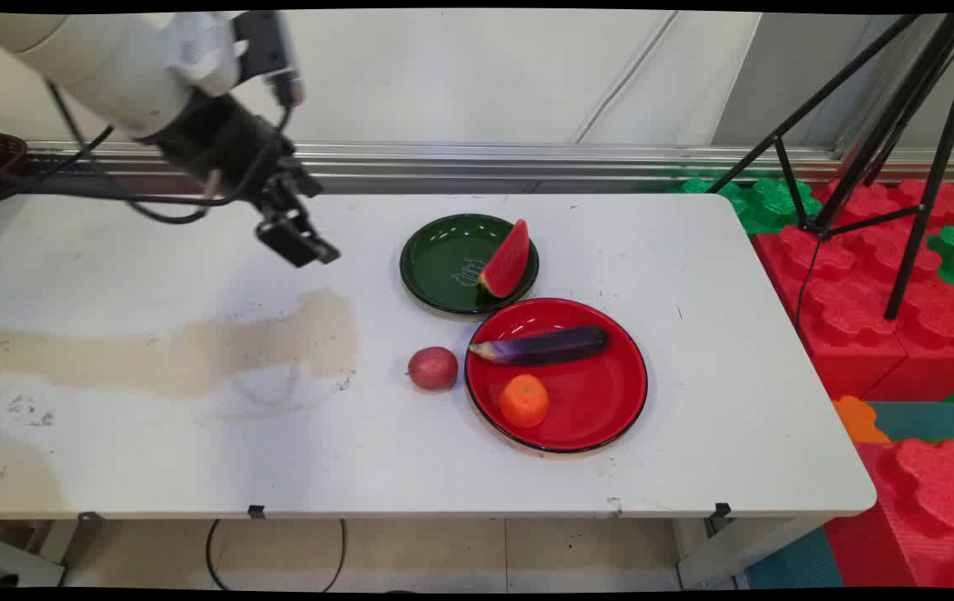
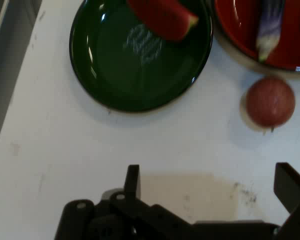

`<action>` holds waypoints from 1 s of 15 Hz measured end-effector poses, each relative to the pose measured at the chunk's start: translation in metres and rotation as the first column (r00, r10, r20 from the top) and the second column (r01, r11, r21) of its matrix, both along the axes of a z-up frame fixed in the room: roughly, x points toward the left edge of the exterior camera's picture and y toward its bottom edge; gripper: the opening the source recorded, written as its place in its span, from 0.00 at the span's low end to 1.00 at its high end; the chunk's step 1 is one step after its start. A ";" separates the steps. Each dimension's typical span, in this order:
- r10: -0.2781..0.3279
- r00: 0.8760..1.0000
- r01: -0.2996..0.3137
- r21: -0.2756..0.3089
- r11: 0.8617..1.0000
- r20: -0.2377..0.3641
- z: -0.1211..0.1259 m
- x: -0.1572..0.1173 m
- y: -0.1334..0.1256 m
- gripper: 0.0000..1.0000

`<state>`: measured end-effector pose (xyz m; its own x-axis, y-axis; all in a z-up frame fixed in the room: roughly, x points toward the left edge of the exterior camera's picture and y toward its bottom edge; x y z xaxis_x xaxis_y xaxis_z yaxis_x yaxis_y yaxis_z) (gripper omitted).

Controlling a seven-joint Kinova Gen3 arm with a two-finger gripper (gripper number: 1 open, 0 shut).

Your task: Pick up the eggplant from the red plate

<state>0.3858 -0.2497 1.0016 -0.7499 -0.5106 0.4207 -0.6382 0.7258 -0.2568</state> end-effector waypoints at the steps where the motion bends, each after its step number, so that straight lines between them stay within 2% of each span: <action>1: -0.003 1.000 0.003 -0.006 1.000 0.002 0.003 -0.012 -0.004 1.00; 7: -0.002 1.000 0.002 -0.008 1.000 0.002 0.005 -0.069 -0.026 1.00; 15: 0.020 1.000 -0.020 0.024 0.999 0.012 -0.019 -0.144 -0.063 1.00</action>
